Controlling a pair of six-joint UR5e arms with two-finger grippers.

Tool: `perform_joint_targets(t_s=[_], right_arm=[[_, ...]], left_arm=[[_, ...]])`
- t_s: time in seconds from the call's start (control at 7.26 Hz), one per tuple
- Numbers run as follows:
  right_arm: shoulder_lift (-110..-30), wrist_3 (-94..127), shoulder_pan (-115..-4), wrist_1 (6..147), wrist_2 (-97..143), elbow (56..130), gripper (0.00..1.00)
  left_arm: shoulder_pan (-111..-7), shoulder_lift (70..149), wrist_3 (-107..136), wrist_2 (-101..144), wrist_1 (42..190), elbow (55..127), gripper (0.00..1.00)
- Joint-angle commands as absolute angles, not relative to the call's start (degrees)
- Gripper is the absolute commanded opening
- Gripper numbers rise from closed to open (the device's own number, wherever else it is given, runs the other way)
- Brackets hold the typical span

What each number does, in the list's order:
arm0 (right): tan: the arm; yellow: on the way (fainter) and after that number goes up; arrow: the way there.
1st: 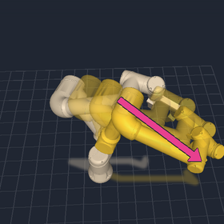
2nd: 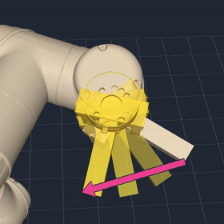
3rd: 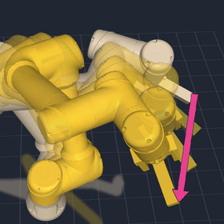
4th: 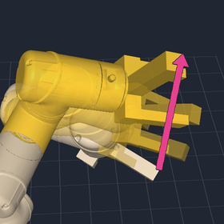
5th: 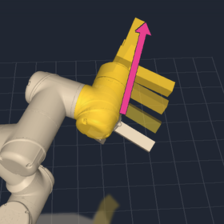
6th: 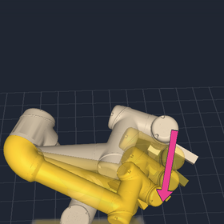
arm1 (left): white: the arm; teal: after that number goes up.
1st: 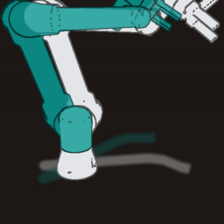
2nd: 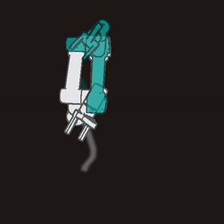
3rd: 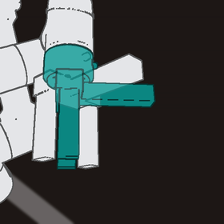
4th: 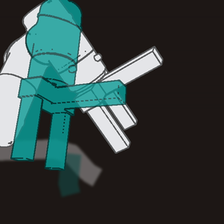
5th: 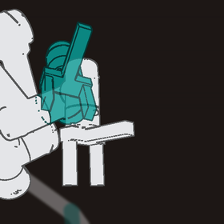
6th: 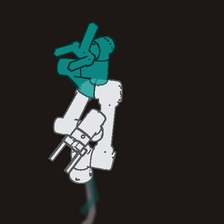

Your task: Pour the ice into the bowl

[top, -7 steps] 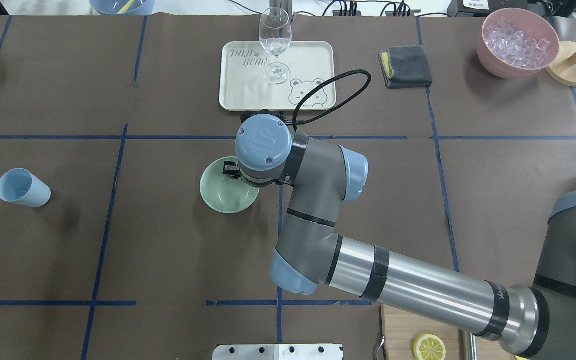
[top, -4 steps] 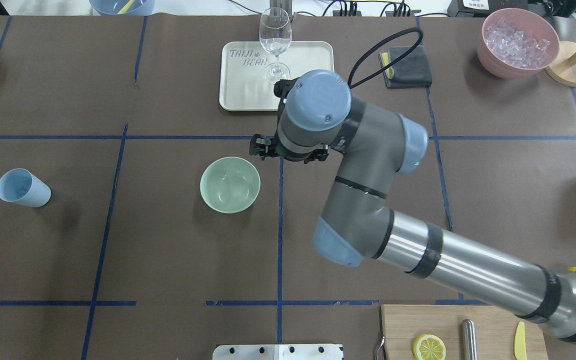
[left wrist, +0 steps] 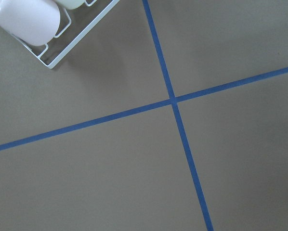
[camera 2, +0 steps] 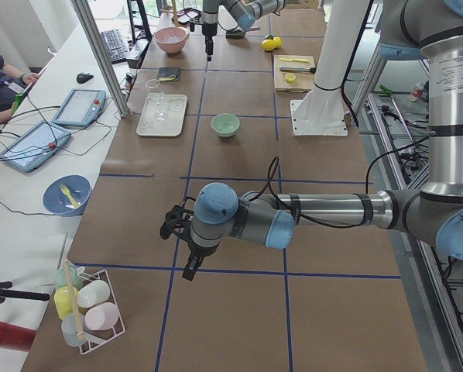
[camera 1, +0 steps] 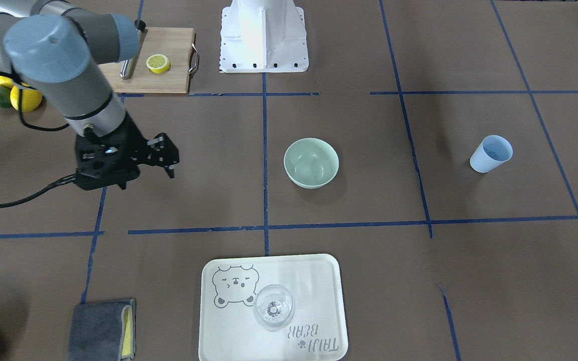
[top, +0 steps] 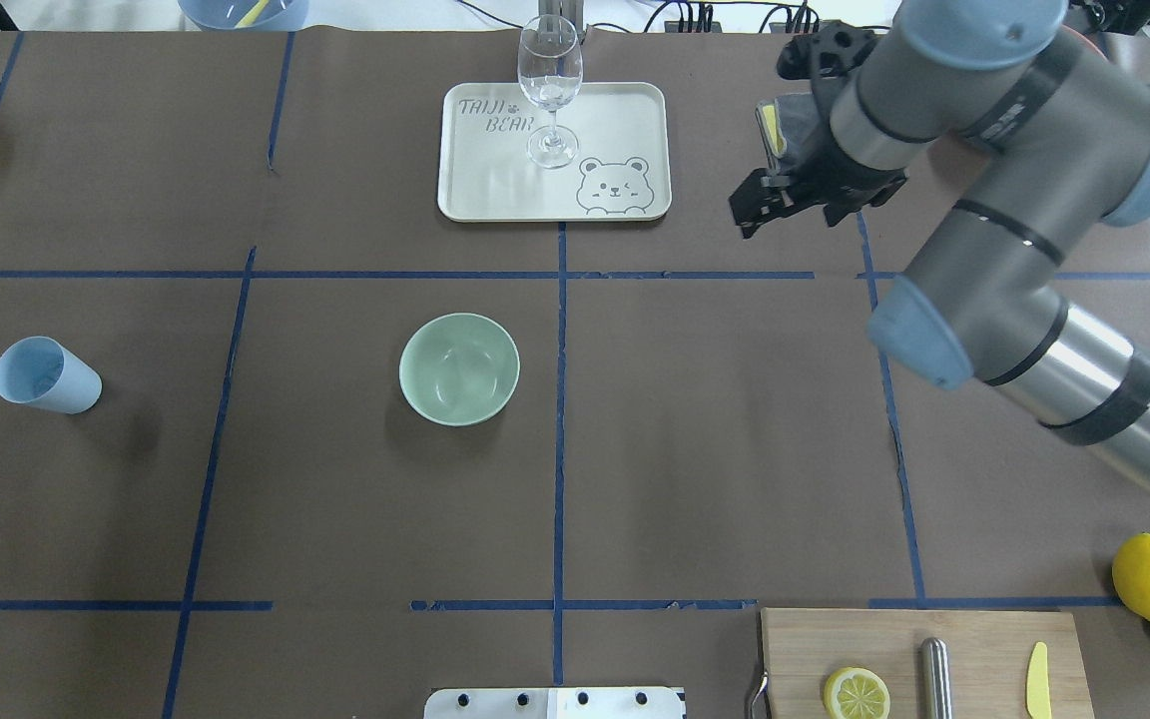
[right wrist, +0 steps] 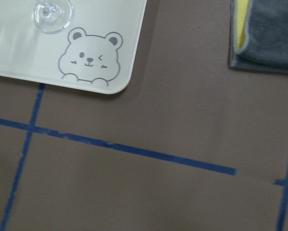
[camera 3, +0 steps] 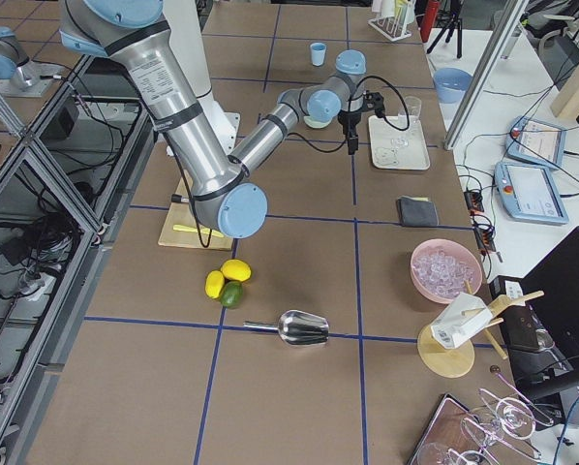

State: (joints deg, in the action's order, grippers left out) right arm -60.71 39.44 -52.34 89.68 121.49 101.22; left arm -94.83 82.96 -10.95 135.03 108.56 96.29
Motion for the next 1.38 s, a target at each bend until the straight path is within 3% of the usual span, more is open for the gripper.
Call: perform_joint_targets(t_s=[0.0, 0.55, 0.83, 1.24], right_arm=[[-69.9, 11.7, -65.1, 91.3, 128.0, 99.9, 1.00], [-81.4, -15.3, -84.6, 92.9, 133.8, 93.3, 1.00], [-87.2, -16.3, -87.2, 92.1, 134.5, 94.0, 1.00], [-89.0, -16.3, -88.3, 92.1, 134.7, 94.2, 1.00]], left_arm=[[-94.8, 83.1, -10.7, 134.9, 117.2, 95.8, 1.00], [-93.4, 84.5, -7.1, 135.5, 139.3, 95.4, 1.00], [-87.8, 84.5, 10.5, 137.1, 149.2, 95.5, 1.00], [-75.6, 82.4, 28.3, 122.4, 158.3, 99.6, 1.00]])
